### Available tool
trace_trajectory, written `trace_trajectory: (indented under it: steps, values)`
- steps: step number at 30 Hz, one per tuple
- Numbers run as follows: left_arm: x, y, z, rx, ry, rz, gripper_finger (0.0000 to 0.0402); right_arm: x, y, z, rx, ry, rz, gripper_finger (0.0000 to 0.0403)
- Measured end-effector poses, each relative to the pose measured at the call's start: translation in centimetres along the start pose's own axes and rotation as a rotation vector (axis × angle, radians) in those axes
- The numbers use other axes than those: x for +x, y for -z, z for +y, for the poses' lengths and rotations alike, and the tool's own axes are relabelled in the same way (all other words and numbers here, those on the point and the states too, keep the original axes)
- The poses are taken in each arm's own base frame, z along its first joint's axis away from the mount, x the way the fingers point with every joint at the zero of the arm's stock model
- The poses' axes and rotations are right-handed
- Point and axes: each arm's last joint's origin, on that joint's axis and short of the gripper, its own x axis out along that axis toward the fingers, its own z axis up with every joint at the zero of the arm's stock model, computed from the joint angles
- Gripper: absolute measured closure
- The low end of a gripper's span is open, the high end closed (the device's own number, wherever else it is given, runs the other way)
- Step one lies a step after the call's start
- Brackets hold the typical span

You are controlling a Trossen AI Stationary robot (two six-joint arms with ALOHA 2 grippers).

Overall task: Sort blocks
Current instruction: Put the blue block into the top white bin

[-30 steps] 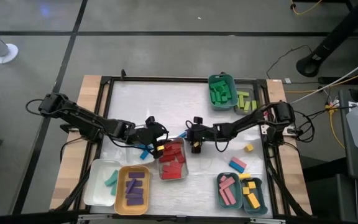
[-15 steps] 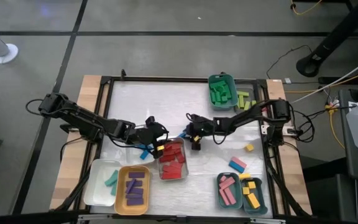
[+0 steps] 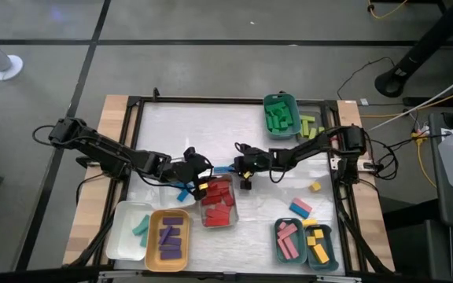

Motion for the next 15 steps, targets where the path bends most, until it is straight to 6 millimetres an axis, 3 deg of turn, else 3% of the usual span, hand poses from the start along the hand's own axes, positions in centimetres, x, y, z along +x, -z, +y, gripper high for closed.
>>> trace_trajectory:
  steps: [7,15]
  values:
    - [-0.8,0.0,0.0,-0.005,0.007,0.010,0.0218,-1.1,-2.7,-0.7,-0.117,0.113,0.071,0.0340]
    - [-2.3,0.1,-0.3,0.038,0.031,0.022,0.0218,-2.0,-7.1,-1.4,-0.212,0.200,0.035,0.0348]
